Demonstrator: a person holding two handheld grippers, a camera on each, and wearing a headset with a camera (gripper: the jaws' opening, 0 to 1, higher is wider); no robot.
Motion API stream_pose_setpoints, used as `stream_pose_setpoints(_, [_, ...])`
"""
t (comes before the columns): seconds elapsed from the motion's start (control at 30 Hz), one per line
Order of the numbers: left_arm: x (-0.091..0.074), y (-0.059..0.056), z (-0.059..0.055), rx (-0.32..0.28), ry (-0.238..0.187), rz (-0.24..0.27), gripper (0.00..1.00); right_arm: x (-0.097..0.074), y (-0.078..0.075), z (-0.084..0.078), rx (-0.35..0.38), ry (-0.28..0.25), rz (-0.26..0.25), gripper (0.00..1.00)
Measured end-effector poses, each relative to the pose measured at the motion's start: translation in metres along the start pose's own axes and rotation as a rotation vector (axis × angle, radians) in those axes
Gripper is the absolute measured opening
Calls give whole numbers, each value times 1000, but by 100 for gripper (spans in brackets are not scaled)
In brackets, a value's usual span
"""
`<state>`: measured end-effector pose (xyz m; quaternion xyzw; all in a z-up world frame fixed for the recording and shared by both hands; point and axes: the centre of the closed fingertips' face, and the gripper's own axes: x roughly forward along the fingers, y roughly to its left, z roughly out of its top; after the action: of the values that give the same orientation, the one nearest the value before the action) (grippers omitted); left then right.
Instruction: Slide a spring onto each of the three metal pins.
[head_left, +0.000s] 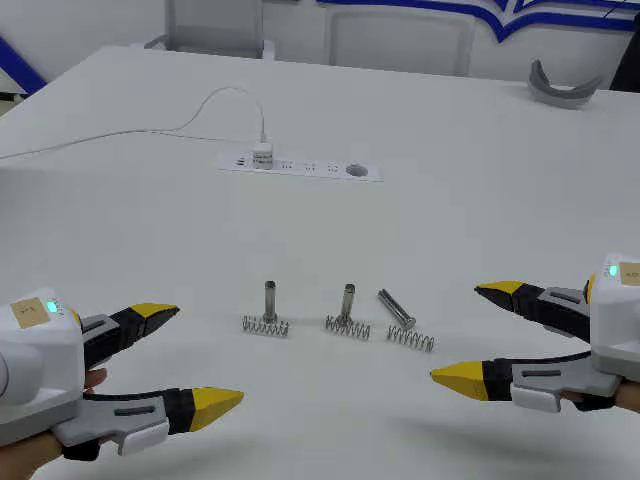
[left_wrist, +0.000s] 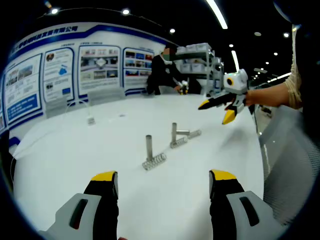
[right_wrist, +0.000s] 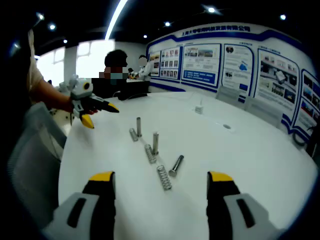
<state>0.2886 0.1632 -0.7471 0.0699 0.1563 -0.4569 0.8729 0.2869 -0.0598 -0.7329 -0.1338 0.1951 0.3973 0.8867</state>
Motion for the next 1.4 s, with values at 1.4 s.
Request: stream_pose_setpoints(1.4, [0, -4, 2, 4, 3, 0, 74, 40, -44, 13, 36, 149, -63, 53])
